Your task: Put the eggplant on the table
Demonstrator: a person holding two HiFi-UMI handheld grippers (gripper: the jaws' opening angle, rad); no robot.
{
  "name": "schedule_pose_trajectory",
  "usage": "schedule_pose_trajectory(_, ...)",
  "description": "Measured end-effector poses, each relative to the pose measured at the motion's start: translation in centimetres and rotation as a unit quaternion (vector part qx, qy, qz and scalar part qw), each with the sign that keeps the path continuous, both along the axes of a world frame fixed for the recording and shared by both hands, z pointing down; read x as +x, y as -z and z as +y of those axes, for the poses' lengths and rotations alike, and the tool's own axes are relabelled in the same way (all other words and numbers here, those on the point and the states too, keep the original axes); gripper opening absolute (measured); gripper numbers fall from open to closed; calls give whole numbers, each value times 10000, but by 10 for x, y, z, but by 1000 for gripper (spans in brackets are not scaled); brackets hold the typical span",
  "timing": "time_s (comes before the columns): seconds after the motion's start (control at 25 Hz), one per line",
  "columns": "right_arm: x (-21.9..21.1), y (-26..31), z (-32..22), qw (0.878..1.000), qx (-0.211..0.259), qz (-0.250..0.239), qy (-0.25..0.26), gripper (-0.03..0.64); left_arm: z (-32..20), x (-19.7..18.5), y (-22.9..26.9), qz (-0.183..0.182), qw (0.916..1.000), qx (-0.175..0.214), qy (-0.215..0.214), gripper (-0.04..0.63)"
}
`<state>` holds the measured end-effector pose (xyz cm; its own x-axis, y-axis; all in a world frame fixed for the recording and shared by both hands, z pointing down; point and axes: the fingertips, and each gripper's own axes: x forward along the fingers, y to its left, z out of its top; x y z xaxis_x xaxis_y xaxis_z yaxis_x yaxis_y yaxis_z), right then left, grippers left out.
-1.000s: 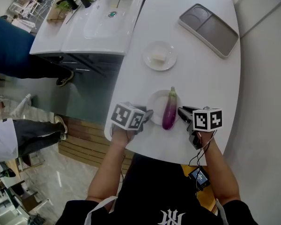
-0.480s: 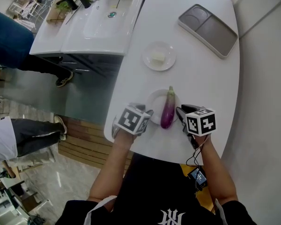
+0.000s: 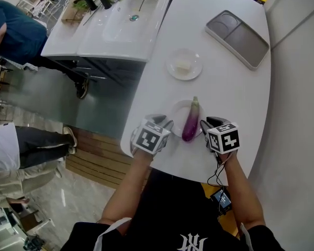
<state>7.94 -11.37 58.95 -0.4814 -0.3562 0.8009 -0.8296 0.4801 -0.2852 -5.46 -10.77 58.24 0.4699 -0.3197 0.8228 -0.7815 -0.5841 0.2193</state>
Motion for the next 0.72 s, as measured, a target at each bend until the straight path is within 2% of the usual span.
schedule_pose_trajectory(0.12,7,13,-3,9987,204,-403,-246,63,-4,-1,19,291,9977,605,105,99)
schedule_pose_trajectory(0.24,10,53,-12,9873,1148,-1025,-393,51,-4,-4,47,1171,9866,1115,235,32)
schedule_pose_trajectory(0.32,7,81,-11,9728,1857,-1365,-217,20,1,-8,69,1908,9703,1446,344,21)
schedule_pose_trajectory(0.44,-6,120,11,9487,2264,-2194,233,9,16,-14,104,2767,9442,1739,411,11)
schedule_pose_trajectory(0.6,-14,173,49,9138,2381,-3257,460,5,51,-10,151,4097,9024,1233,509,12)
schedule_pose_trajectory(0.68,-17,196,62,8989,2437,-3620,402,3,68,-6,175,4456,8861,1190,457,11)
schedule_pose_trajectory(0.72,-19,205,67,8930,2470,-3744,371,3,75,-6,188,4552,8793,1337,417,8)
